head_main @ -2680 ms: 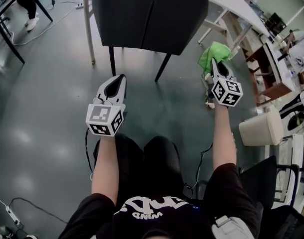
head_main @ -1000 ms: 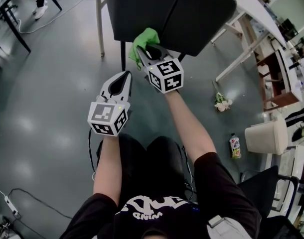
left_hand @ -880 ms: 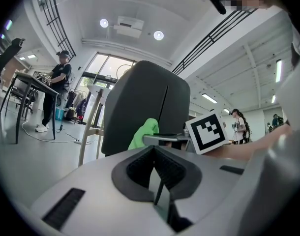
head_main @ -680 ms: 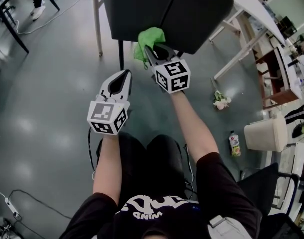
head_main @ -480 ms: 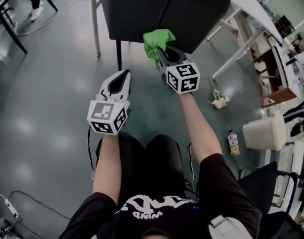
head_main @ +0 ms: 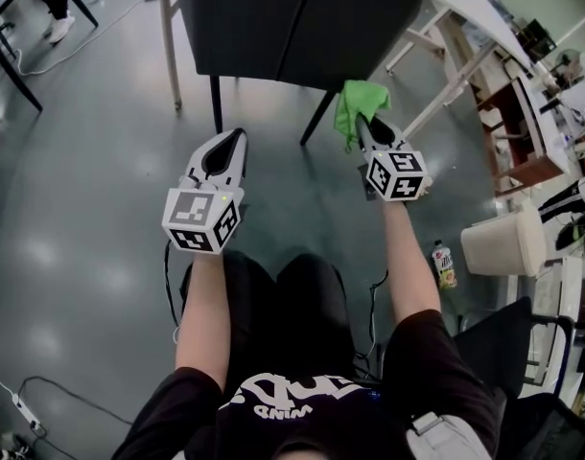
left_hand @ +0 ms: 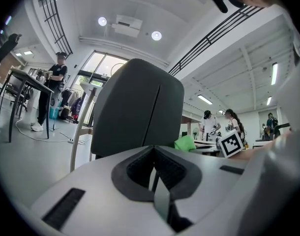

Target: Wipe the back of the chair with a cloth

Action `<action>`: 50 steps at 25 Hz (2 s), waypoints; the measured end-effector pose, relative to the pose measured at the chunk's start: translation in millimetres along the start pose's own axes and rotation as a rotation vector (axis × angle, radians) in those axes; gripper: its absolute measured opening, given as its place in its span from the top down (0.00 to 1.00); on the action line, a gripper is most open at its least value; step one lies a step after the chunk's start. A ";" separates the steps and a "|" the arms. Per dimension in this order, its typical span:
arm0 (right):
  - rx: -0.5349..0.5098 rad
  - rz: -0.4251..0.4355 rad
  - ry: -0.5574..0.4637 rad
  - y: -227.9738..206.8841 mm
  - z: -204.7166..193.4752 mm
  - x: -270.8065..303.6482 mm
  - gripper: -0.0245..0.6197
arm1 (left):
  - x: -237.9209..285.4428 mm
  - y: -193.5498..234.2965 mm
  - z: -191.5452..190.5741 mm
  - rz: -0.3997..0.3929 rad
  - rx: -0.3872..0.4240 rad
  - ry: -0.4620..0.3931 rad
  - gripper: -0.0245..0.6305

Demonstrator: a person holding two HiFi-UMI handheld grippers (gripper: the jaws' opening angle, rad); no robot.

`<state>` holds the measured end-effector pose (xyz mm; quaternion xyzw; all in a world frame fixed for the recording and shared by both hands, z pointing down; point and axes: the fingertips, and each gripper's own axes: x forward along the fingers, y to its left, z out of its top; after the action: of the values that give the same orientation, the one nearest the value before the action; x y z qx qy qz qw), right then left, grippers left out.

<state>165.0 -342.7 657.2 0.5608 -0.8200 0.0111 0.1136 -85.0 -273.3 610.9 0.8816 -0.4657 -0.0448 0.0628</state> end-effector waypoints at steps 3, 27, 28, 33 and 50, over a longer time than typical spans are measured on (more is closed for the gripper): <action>0.013 -0.019 -0.001 -8.3 -6.4 -17.2 0.89 | 2.7 -6.7 1.4 -0.006 0.010 -0.006 0.96; 0.198 0.063 -0.042 30.4 222.6 -90.3 0.89 | 7.0 -40.4 205.2 -0.022 -0.033 0.066 0.96; 0.208 0.063 -0.034 26.4 248.7 -96.2 0.89 | 6.1 -47.5 231.8 -0.026 -0.028 0.079 0.96; 0.259 0.066 -0.010 15.4 376.5 -124.1 0.89 | 4.9 -73.8 362.8 -0.069 -0.014 0.150 0.96; 0.284 0.040 0.011 -2.9 527.2 -205.1 0.89 | 12.6 -141.5 527.9 -0.170 -0.005 0.199 0.96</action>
<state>146.8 -232.4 102.7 0.5546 -0.8207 0.1322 0.0373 -35.1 -241.1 67.5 0.9178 -0.3806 0.0365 0.1070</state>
